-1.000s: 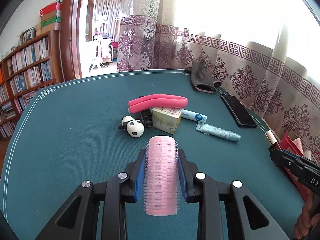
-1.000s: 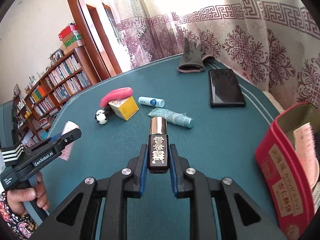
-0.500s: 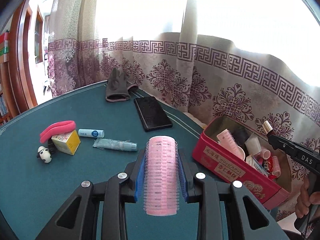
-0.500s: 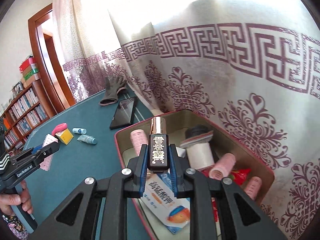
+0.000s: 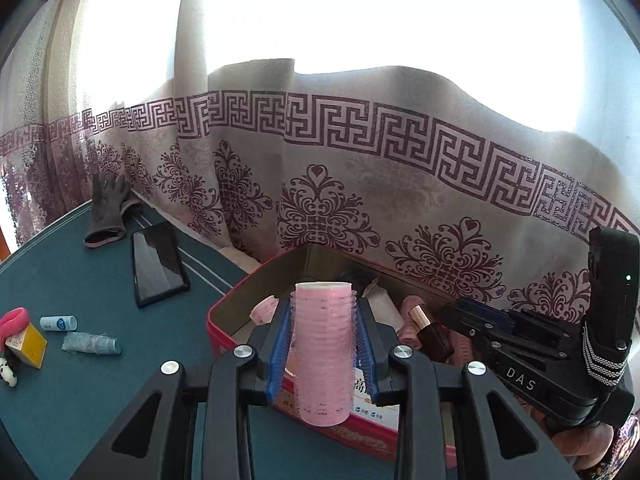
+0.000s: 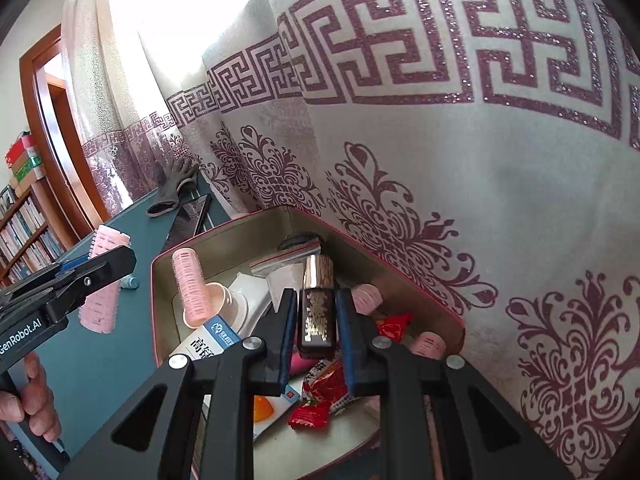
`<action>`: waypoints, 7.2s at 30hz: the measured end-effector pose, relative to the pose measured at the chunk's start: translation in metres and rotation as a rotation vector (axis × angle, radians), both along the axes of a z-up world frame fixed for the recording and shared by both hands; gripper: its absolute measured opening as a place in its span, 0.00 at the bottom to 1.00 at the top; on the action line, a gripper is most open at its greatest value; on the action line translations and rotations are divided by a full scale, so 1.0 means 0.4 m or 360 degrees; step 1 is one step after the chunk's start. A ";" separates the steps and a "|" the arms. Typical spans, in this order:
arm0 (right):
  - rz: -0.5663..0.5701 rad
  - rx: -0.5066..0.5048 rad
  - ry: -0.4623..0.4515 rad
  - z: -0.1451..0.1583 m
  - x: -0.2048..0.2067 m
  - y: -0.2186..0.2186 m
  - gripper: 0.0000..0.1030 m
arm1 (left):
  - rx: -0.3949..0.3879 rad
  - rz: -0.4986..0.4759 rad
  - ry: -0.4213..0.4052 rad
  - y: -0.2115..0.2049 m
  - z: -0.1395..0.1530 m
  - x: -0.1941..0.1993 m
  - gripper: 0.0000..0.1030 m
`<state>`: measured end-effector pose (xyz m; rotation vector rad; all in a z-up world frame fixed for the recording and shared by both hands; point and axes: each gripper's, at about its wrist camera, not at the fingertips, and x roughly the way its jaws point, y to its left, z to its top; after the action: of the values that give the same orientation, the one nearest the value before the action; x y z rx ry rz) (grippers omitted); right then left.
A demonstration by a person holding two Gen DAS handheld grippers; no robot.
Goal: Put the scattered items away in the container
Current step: 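Carry the roller and bottle into the red tin and open both tools, then move both open tools back to the items on the table, then grasp the clear-wrapped blue tube with the right tool while the left tool grasps the panda figure, then carry the panda figure and blue tube toward the red tin, then lower the panda and tube into the red tin and open both tools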
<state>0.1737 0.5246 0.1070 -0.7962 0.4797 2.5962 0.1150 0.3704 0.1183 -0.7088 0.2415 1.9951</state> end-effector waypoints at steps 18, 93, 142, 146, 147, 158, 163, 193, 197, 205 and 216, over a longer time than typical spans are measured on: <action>-0.0059 0.0136 0.0047 0.012 0.019 -0.041 0.76 | -0.0042 0.0356 -0.0097 -0.127 -0.081 -0.104 0.87; 0.0921 -0.0118 -0.0233 -0.177 -0.681 -0.507 0.23 | -0.0134 0.1459 -0.0407 -0.786 -0.266 -0.437 0.99; 0.0788 0.0612 -0.0432 -0.176 -0.654 -0.677 0.22 | -0.0006 0.1114 -0.0358 -0.768 -0.234 -0.478 0.55; 0.0780 0.0470 -0.0413 -0.157 -0.603 -0.666 0.22 | 0.0016 0.1110 -0.0372 -0.769 -0.229 -0.477 0.55; 0.0772 0.0425 -0.0399 -0.150 -0.591 -0.660 0.22 | 0.0016 0.1111 -0.0378 -0.768 -0.230 -0.478 0.55; 0.0685 0.0104 -0.0253 -0.076 -0.481 -0.584 0.22 | 0.0026 0.1064 -0.0375 -0.738 -0.216 -0.457 0.55; 0.0645 0.0002 -0.0180 -0.040 -0.428 -0.545 0.22 | 0.0034 0.0968 -0.0395 -0.704 -0.209 -0.428 0.55; -0.0008 0.0075 0.0112 0.141 -0.054 -0.142 0.22 | -0.0028 0.0374 -0.0297 -0.329 -0.076 -0.253 0.55; -0.0035 0.0041 0.0094 0.118 -0.035 -0.102 0.21 | -0.0041 0.0271 -0.0251 -0.240 -0.044 -0.220 0.55; -0.0046 0.0083 0.0091 0.102 0.011 -0.061 0.21 | -0.0062 0.0106 -0.0177 -0.074 0.007 -0.159 0.55; 0.0001 0.0065 0.0048 0.091 0.020 -0.038 0.32 | -0.0015 -0.0080 -0.0160 0.066 0.038 -0.084 0.94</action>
<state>0.1816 0.5095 0.1433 -0.7447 0.4338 2.6130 0.0812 0.3969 0.1334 -0.7996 0.2069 1.9060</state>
